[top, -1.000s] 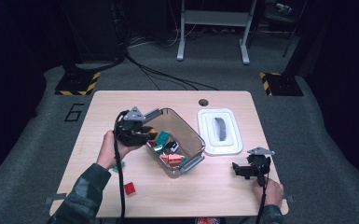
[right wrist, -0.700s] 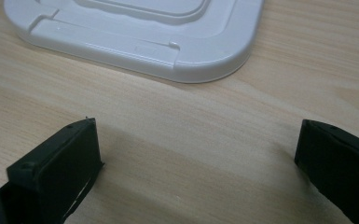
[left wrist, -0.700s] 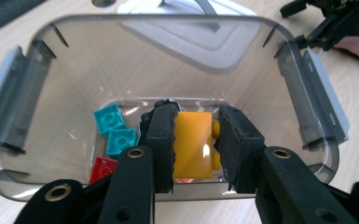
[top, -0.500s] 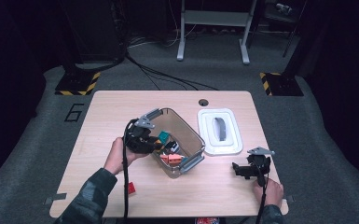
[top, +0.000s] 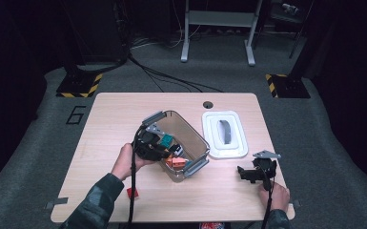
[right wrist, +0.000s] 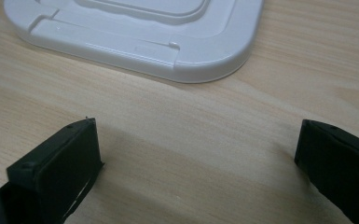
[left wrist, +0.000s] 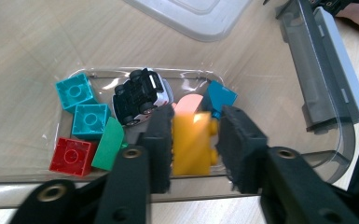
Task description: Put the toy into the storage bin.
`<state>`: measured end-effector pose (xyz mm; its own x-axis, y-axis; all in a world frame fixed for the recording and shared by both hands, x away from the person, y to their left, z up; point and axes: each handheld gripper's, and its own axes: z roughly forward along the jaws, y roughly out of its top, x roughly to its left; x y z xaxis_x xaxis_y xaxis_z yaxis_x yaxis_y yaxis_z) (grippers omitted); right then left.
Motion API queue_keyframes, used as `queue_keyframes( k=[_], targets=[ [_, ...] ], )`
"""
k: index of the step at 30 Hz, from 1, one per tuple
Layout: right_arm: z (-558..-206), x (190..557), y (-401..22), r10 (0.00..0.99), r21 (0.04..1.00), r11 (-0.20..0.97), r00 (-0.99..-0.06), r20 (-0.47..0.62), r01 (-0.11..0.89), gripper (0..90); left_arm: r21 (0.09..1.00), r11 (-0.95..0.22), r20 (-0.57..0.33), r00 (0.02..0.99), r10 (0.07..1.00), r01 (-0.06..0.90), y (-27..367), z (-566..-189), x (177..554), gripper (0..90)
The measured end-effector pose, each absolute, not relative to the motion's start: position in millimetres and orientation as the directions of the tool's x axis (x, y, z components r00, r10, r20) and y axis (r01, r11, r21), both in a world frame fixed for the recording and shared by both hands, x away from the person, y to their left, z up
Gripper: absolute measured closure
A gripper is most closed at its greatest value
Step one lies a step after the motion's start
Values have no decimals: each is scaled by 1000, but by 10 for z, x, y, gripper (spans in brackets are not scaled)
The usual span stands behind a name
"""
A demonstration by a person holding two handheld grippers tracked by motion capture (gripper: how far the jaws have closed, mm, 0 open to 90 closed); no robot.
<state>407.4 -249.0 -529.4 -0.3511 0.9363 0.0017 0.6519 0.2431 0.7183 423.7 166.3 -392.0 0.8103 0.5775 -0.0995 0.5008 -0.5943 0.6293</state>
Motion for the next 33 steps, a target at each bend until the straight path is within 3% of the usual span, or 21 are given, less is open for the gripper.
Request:
queue_keyframes(
  k=[15,25,33],
  targets=[
    [-5294,4074,-2494,935,717,248,-355,0,651,0,709,-510,-46,754,655,487,2152,-3738,4068,220],
    [-5294,4074,-2490,937,718,243,-351,2,652,0,723,-452,-26,674,738,523,2669,-3840,3992,77],
    [-5294,4074,-2489,936,719,242,-352,4,652,0,677,-425,-21,593,805,601,2973,-4217,4060,3]
  ],
)
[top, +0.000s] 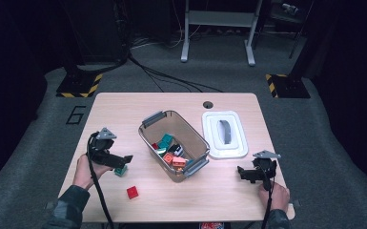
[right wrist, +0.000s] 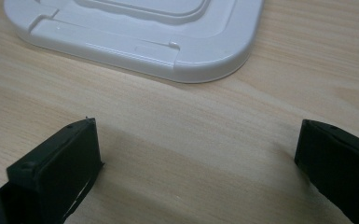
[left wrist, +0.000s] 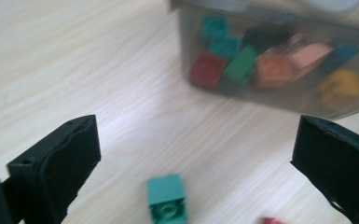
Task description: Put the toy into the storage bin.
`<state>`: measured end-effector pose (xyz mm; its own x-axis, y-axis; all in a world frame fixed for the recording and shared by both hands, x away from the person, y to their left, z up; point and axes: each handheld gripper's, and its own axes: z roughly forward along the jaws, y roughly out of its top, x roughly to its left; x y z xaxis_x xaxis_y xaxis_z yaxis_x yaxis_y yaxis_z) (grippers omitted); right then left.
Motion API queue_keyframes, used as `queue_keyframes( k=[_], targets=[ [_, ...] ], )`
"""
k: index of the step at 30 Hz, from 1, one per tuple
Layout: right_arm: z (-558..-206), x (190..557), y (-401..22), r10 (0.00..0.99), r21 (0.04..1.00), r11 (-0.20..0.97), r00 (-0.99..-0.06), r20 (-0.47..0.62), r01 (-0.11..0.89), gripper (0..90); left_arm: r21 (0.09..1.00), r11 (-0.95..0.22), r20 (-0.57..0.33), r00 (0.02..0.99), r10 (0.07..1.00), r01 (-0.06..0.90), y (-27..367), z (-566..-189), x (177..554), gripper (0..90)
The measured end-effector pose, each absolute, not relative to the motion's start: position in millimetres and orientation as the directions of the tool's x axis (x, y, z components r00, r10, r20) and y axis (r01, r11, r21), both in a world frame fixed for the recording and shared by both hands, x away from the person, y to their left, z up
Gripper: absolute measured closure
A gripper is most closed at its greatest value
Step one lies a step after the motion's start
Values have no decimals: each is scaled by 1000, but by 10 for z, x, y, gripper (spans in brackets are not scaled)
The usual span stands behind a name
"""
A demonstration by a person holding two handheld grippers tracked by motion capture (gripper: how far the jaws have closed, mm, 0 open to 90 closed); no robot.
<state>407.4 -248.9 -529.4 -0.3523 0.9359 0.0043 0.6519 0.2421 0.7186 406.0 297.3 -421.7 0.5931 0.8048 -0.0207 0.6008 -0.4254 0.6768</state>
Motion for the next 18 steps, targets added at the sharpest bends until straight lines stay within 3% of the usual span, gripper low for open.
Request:
queue_keyframes(
  k=[14,18],
  targets=[
    [-5295,4074,-2491,936,718,244,-352,1,651,0,617,-401,-11,517,856,677,3128,-4816,4116,4],
    [-5294,4074,-2494,934,718,249,-357,-1,650,0,625,-410,-1,526,851,665,3125,-4908,4094,160]
  ],
)
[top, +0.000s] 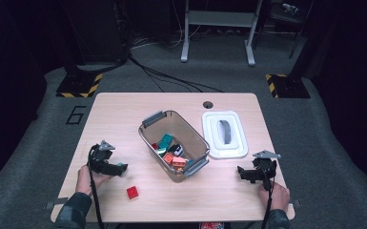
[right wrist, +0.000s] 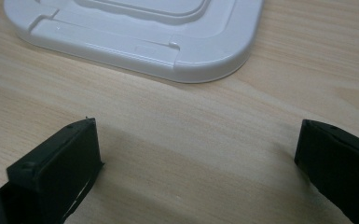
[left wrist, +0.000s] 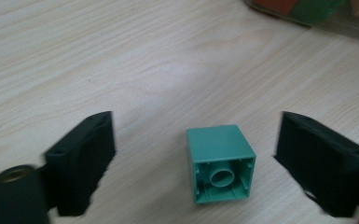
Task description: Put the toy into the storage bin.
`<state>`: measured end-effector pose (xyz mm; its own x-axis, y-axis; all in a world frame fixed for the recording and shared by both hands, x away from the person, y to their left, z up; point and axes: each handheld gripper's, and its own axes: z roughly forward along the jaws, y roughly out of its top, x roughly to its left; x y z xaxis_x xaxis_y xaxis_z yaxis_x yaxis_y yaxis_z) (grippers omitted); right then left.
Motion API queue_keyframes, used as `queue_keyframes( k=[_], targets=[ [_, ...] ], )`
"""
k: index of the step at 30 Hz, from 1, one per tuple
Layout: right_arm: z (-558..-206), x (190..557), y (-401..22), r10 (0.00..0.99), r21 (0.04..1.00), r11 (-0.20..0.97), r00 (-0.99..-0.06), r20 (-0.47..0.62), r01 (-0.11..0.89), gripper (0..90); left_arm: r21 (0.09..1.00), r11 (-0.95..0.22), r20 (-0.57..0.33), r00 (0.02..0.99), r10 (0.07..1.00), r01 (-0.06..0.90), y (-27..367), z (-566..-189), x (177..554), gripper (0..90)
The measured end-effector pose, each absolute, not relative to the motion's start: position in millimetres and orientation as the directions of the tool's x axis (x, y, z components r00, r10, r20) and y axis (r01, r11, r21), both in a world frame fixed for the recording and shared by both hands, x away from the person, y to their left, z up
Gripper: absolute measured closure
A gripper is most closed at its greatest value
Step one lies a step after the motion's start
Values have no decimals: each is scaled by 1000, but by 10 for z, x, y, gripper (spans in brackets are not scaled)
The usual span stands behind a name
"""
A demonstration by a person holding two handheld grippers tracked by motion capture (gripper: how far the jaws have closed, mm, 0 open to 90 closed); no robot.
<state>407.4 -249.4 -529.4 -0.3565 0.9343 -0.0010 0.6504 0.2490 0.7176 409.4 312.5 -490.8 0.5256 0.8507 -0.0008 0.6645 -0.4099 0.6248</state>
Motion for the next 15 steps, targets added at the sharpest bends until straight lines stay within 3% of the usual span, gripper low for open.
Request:
queue_keyframes(
  k=[4,10,15],
  targets=[
    [-5294,4073,-2490,935,718,243,-353,4,652,0,623,-421,7,533,846,660,3102,-4972,4076,262],
    [-5294,4074,-2493,935,718,247,-354,0,651,0,614,-442,-2,561,828,654,3095,-5019,4049,579],
    [-5294,4073,-2491,935,718,245,-354,3,652,0,616,-473,7,596,803,630,3054,-4999,4006,590]
  ],
)
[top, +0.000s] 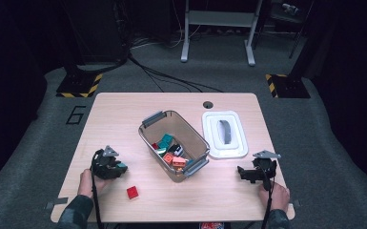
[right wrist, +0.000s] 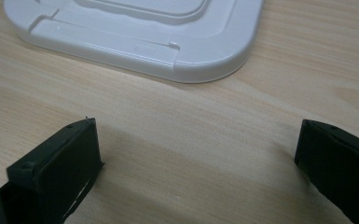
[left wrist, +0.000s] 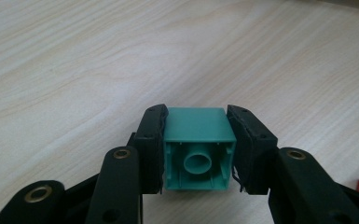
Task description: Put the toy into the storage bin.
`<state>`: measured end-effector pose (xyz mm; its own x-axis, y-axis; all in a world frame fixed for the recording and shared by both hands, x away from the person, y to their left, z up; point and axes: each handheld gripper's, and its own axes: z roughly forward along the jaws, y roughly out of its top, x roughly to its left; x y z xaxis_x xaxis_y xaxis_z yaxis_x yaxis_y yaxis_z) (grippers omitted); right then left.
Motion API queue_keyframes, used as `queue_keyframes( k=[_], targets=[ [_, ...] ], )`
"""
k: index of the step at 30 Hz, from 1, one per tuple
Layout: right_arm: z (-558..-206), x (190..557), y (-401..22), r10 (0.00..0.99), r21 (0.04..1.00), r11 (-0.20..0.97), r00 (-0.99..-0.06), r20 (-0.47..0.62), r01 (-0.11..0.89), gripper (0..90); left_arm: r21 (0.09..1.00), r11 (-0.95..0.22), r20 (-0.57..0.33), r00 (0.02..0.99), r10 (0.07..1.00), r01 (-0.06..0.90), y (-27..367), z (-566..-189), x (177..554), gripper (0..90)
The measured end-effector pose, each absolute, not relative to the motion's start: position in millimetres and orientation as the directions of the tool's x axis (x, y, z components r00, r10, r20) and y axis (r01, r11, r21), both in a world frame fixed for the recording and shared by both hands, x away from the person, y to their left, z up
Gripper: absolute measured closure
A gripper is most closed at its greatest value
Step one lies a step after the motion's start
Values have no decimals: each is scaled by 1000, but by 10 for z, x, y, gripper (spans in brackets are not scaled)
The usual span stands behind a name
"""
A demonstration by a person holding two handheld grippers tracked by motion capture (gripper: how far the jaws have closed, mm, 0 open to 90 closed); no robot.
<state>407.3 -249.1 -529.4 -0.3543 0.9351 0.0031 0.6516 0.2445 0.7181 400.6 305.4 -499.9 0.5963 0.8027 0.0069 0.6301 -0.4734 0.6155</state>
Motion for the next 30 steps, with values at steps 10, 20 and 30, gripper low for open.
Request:
queue_keyframes(
  k=[10,20,30],
  targets=[
    [-5294,4073,-2489,936,718,242,-353,4,652,0,651,-445,-9,593,805,614,3063,-4807,3982,591],
    [-5294,4073,-2490,936,718,243,-353,4,652,0,691,-438,-7,611,791,575,3037,-4492,3978,591],
    [-5294,4073,-2490,935,718,244,-354,3,652,0,726,-428,-6,627,779,538,3002,-4234,4031,591]
  ],
)
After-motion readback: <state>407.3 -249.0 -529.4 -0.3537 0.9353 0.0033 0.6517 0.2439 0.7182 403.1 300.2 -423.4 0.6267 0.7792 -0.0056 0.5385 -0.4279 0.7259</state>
